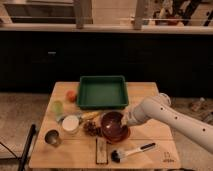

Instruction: Stack bowls into tray

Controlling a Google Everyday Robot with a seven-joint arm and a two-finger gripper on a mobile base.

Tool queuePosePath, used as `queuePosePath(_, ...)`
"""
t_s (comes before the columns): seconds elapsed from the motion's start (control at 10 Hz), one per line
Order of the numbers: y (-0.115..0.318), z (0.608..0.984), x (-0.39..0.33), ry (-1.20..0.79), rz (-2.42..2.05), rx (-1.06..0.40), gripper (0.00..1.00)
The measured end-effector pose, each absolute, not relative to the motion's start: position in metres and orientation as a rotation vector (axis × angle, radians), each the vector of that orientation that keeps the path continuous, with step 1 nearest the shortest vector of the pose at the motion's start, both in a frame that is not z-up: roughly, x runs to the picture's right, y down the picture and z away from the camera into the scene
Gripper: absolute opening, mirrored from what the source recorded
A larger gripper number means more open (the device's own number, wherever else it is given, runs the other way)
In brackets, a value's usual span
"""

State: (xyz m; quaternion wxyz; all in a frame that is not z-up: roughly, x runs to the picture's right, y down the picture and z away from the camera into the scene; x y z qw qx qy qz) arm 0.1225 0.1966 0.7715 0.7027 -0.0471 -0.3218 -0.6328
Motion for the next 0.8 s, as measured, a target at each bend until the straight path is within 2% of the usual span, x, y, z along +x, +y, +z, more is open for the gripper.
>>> queuePosePath(0.2, 0.1975, 0.7712, 0.1236, -0.723, -1.412, -0.105, 0.74)
queuePosePath(0.3, 0.1986, 0.7711, 0.1231, -0.728, -1.415, -0.106, 0.8)
queuePosePath(0.8, 0.205, 0.7739, 0.1143, -0.749, -1.45, -0.119, 0.8)
